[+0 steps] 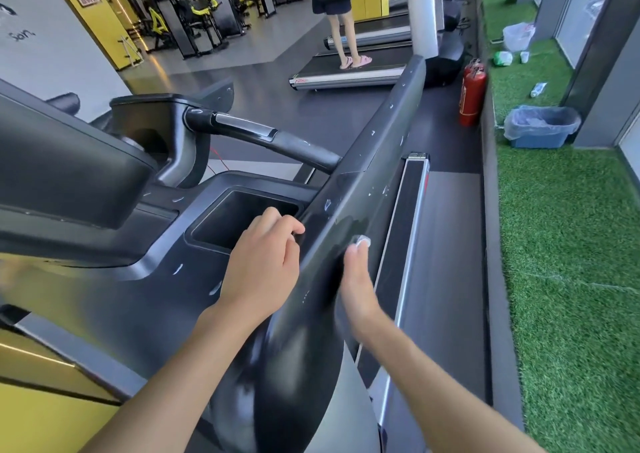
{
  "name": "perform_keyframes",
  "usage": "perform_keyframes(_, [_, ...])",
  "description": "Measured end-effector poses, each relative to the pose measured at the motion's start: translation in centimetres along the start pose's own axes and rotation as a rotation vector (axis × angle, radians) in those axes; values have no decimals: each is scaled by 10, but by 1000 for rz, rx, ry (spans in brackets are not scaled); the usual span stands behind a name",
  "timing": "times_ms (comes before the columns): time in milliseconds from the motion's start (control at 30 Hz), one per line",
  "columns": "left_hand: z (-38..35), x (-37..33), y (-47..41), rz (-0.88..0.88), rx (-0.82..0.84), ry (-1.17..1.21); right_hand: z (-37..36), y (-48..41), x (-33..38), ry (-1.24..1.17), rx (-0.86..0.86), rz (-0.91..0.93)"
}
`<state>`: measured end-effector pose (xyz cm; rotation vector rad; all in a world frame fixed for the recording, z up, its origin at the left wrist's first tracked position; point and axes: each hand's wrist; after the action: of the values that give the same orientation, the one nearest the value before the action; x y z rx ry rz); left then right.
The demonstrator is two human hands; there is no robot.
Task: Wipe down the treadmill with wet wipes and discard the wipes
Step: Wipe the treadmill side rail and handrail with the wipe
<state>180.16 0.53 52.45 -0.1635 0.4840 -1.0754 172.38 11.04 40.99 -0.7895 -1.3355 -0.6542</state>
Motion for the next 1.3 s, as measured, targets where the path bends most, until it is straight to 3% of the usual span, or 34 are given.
perform_keyframes(33, [0,0,0,1,1,-2,4,-18,1,33,-28,-86])
perform_keyframes(133, [0,1,0,6,-3,0,15,-10,23,33,9,0])
perform_keyframes(267, [-2,2,-2,2,-8,13,-19,71,24,69,82,348])
perform_keyframes(333, [-2,3,-1,5,-2,22,-44,109,10,134,167,431])
perform_keyframes(433, [-2,6,-1,11,-12,57,-60,121,7,364,86,555])
perform_keyframes(533, [-2,9,-1,39,-20,156,-42,80,26,365,121,520])
perform_keyframes(700, [0,10,-1,96,-35,262,-21,12,40,245,37,284])
perform_keyframes(900, [0,10,-1,154,-43,332,-19,73,16,466,230,653])
perform_keyframes(1067, [2,8,-1,206,-48,357,-2,-2,51,569,169,516])
perform_keyframes(1233, [2,8,1,188,-98,388,6,8,63,769,373,724])
perform_keyframes(1300, [2,8,1,171,-98,386,15,-16,62,812,359,730])
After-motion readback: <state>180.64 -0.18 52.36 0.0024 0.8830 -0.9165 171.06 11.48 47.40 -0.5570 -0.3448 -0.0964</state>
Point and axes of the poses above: each hand's wrist, its own y-axis away from the middle knuckle, its own z-axis out of the back of the hand, x = y × z, and after that the axes turned 3 degrees about z, right-handed
